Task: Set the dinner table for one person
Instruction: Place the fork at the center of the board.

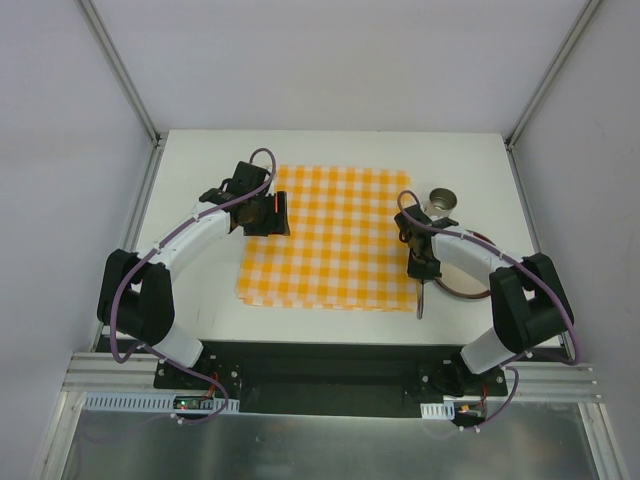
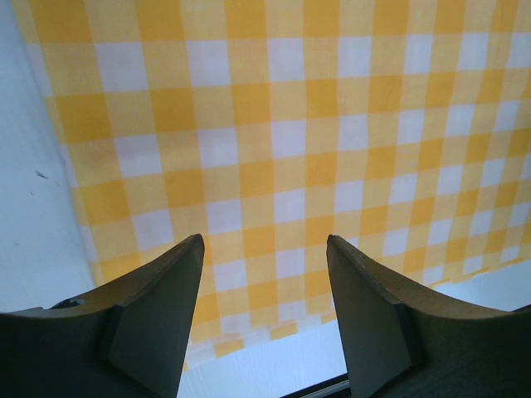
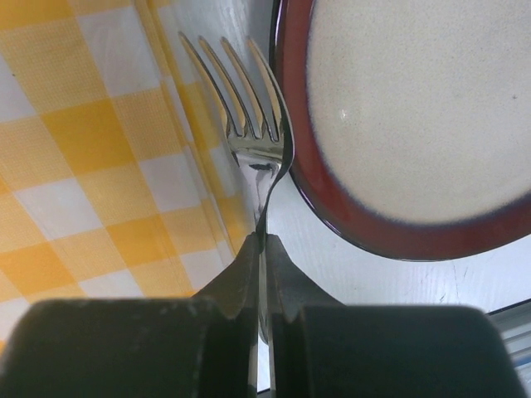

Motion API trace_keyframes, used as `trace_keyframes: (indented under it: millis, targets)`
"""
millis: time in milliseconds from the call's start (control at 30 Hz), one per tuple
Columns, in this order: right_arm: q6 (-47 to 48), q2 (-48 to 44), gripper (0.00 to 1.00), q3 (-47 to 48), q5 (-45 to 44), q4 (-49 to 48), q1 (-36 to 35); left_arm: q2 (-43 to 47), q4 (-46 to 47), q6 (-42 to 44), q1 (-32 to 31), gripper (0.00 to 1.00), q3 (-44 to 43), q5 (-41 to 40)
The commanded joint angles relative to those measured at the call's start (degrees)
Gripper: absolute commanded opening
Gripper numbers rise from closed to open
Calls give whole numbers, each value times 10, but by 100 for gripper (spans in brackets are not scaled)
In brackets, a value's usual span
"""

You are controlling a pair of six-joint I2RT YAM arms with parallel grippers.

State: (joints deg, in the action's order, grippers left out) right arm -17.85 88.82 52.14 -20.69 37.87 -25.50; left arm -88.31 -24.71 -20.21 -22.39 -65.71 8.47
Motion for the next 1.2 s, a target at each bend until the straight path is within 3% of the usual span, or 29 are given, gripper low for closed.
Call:
trace_keyframes:
  millis: [0,867,933,967,1100,1167]
  targets:
    - [-16,-5,1,1,-36,26,16,19,-9,-3,5,61,0,-9]
    - [-10,58,1,38,-70,63,37,17,-9,-1,5,61,3,-11]
    - [-11,58,13,38,-66,65,37,19,-9,-1,5,61,4,-13]
    - [-10,58,25,39,-65,63,36,18,-10,-1,5,61,4,-12]
    - [-10,30,41,45,-76,72,30,19,-9,-1,5,61,4,-13]
    - [-9,12,43,54,-92,87,26,18,-9,-2,5,61,4,-11]
